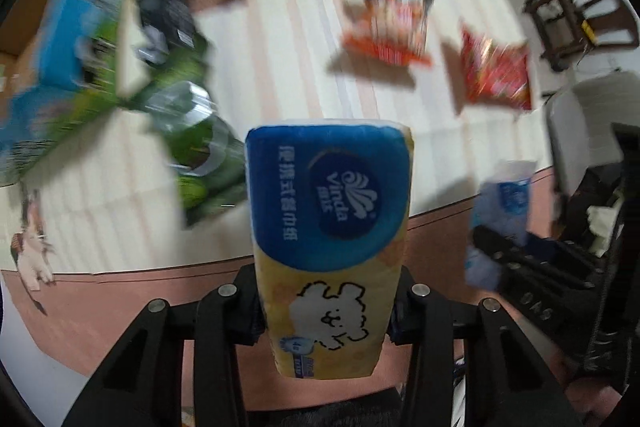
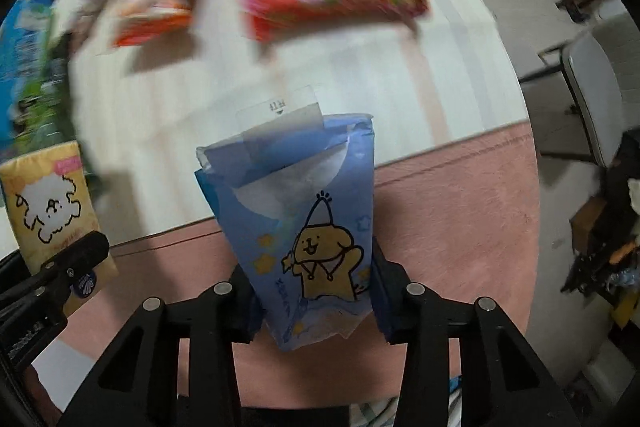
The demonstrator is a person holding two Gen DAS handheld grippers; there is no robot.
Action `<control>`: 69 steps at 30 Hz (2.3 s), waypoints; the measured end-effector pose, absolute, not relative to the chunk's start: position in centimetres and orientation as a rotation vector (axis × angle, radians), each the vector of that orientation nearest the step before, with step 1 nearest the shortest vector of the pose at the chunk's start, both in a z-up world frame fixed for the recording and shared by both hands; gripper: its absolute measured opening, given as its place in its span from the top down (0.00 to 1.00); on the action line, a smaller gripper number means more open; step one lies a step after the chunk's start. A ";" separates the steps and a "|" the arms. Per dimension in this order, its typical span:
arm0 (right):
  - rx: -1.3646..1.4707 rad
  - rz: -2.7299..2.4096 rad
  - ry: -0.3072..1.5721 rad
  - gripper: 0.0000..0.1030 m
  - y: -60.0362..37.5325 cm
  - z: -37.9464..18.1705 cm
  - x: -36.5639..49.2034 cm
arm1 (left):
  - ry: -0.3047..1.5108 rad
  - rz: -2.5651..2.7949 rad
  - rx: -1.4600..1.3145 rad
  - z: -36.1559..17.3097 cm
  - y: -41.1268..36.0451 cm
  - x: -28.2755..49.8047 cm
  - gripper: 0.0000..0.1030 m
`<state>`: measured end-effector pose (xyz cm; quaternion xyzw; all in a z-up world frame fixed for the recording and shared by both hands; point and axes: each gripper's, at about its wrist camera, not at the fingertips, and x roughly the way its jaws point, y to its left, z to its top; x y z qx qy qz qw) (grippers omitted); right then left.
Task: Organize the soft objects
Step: 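Carry both tissue packs into the cardboard box and open both grippers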
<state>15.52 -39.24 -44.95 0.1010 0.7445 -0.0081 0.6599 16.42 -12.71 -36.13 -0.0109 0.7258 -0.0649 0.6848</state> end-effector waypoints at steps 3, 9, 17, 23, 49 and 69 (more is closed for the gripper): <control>0.256 0.090 1.626 0.56 -36.2 -40.6 16.0 | 1.527 -0.113 -0.074 -30.6 -8.4 16.6 0.61; 0.293 0.323 1.502 0.56 -24.6 -29.4 19.0 | 1.385 -0.001 -0.146 -21.2 0.4 20.2 0.61; 0.222 0.468 1.428 0.56 -7.7 -23.5 27.2 | 1.348 0.099 -0.286 -21.7 13.7 28.7 0.61; 0.152 0.458 1.483 0.56 4.0 -28.3 34.4 | 1.438 0.083 -0.347 -27.4 20.5 34.4 0.61; -0.001 0.325 1.567 0.09 13.1 -40.6 45.7 | 1.617 0.053 -0.320 -36.9 25.8 42.6 0.12; -0.074 0.255 1.512 0.00 11.8 -34.4 38.9 | 1.464 0.122 -0.209 -31.1 27.0 34.9 0.03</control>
